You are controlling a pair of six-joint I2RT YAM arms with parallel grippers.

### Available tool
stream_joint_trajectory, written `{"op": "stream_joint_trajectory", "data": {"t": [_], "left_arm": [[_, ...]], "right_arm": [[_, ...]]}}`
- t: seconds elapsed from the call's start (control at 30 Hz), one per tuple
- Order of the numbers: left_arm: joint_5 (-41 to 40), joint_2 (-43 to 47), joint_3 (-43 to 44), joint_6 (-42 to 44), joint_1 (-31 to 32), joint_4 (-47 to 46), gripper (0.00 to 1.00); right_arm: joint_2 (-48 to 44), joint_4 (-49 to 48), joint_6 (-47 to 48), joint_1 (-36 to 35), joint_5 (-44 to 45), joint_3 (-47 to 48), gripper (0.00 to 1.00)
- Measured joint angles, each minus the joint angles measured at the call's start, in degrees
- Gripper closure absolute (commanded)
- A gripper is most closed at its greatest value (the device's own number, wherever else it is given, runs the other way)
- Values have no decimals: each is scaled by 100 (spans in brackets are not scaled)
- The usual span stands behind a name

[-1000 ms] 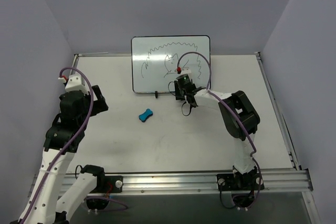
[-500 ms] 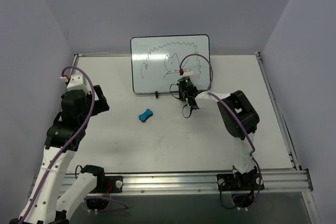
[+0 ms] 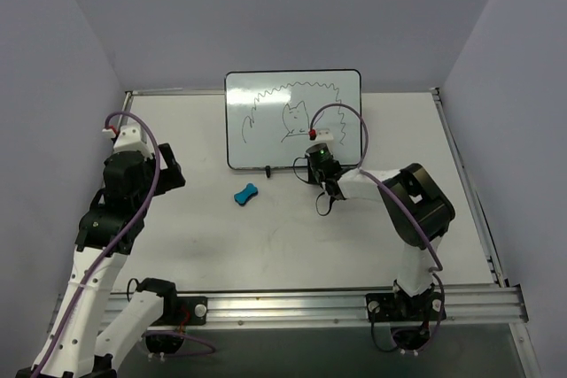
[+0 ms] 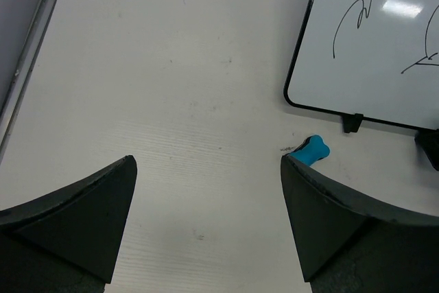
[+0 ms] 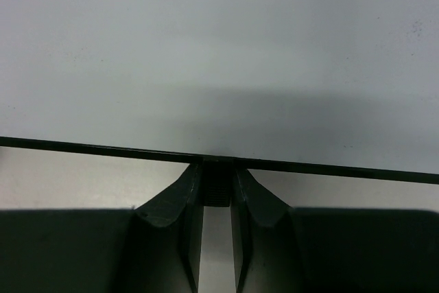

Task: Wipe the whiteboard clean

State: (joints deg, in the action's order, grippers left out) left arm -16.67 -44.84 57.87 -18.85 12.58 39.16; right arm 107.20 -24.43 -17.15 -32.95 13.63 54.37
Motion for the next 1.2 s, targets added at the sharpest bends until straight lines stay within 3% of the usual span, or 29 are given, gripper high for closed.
{"op": "stream_joint_trajectory", "data": {"t": [0.33,0.63,0.7,0.87,0.9,1.2], "left_arm": [[748,-466,118,-306,-136,-234,6],[1604,-1998,1316,-868,-234,-1040,6],[1856,-2369,1480,-933,-339,-1268,6],[2693,-3434,1928,-964,-914,-1672,6],[2876,-3663,2006,-949,-1027,-1766,6],[4568,-5060,2142,-765,-1228,-3464,6]], "right_arm": [[-1394,597,-208,-201,50,-1088,100],[-1445,667,-229,-236,94,-1211,100],[-1419,667,-232,-236,96,-1209,95],[-1353,695,-227,-240,103,-1207,59],[-1353,721,-216,-240,114,-1207,47],[-1357,791,-186,-251,122,-1207,44]]}}
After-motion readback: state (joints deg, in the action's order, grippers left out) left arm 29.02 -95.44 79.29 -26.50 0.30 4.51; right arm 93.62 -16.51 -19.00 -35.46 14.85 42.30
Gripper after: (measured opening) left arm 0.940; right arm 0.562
